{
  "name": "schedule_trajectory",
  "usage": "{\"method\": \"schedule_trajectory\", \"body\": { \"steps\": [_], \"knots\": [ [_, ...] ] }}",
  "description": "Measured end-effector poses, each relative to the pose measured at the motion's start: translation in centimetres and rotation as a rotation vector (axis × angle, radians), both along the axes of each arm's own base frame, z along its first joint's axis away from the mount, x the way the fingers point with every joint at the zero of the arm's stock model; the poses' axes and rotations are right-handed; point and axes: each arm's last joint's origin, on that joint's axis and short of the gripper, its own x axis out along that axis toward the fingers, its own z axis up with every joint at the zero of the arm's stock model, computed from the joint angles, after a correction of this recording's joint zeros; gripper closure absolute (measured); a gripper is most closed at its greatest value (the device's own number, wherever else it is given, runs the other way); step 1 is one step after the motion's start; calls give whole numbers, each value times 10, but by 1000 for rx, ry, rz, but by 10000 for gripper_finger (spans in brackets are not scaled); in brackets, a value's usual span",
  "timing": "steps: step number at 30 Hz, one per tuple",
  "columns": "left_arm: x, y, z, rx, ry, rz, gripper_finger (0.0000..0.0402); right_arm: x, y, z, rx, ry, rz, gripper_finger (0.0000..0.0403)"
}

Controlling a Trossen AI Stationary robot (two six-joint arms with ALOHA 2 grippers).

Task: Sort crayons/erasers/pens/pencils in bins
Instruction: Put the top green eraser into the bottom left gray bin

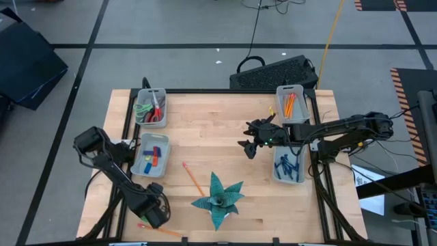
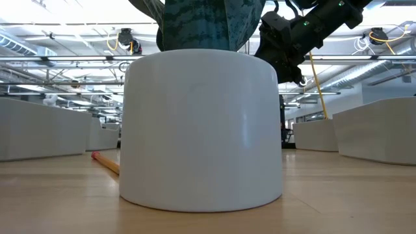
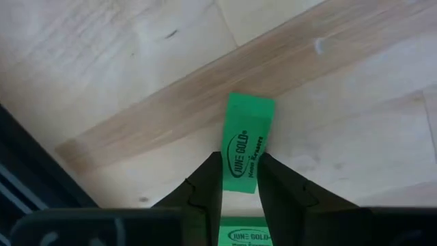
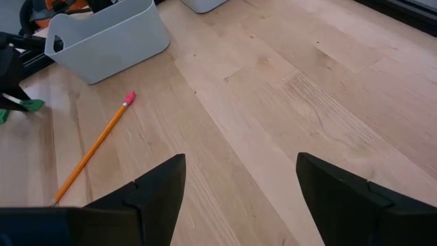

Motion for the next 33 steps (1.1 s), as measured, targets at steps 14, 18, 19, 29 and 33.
{"method": "schedule_trajectory", "body": {
  "steps": [14,18,19,29,33],
  "knots": [
    [-1,3,-8,-16,-51,-32,313,0,0,0,-1,0,-1,133],
    [0,4,-8,-49,-26,-74,314,0,0,0,-1,0,-1,133],
    [1,4,-7,-69,-13,-87,314,0,0,0,-1,0,-1,133],
    [3,19,52,-202,-186,-95,314,0,0,0,-2,0,-2,133],
    [5,33,90,-223,-406,-154,314,0,0,0,-2,0,-3,133]
  ]
}}
